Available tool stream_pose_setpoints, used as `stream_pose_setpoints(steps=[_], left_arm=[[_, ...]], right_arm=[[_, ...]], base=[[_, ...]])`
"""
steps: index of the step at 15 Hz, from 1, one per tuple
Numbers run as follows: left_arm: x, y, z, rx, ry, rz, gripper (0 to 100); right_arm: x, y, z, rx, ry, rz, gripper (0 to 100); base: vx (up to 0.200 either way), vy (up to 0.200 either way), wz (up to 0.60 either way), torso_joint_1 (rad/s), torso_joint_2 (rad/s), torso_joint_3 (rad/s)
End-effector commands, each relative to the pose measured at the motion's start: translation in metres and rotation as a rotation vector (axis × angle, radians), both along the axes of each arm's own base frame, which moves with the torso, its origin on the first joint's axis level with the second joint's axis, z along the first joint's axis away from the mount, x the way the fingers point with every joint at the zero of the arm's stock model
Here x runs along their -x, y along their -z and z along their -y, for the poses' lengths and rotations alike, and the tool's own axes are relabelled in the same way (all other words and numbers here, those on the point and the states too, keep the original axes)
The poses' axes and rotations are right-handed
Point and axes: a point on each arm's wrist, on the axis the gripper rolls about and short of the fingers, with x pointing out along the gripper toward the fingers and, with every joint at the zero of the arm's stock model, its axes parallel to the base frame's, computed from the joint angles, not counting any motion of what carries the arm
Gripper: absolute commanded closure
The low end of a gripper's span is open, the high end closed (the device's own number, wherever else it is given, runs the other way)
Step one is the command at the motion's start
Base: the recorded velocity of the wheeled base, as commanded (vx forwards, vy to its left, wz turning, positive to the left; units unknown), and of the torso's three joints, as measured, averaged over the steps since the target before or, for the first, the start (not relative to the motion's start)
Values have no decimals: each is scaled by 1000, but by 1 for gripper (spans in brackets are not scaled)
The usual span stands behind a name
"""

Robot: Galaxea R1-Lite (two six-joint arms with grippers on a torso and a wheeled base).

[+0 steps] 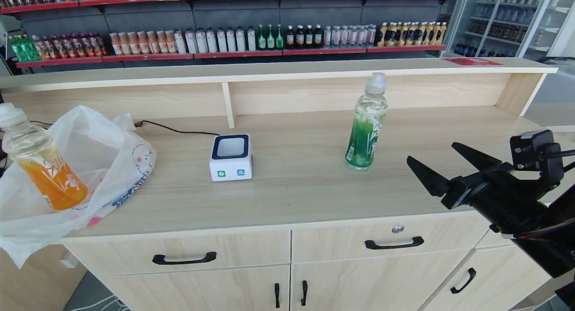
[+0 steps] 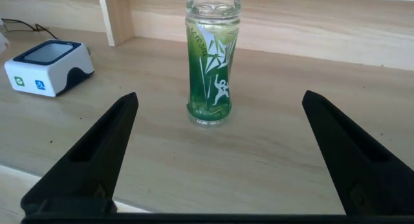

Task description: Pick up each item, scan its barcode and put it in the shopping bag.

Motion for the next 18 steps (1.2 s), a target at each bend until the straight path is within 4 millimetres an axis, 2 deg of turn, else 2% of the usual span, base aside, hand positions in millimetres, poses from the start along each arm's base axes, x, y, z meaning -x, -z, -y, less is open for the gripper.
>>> stream_pose_setpoints(steps=[1,6,9,14,15,18], left_arm=[[0,0,0,-1,-1,0,0],[0,0,0,-5,-1,3,0],[0,0,0,-4,-1,3,0],[0,0,0,-4,-1,1,0],[0,0,0,-4,-1,3,0],[0,0,0,-5,0,3,0]], right_arm=[[0,2,0,3,-1,-9,0],[0,4,-3,-2,-14,-21,0],[-9,6,-21,-60,-85,-44,0],[-43,7,-40,-97,-117,-24,0],[-52,13,-44,-94,-118,-36,0],[-59,18,-47,-83,-116,-46,0]], base=[[200,0,0,7,2,-2],[0,0,0,0,0,0],[0,0,0,0,0,0],[0,0,0,0,0,0],[0,0,0,0,0,0],[0,0,0,0,0,0]])
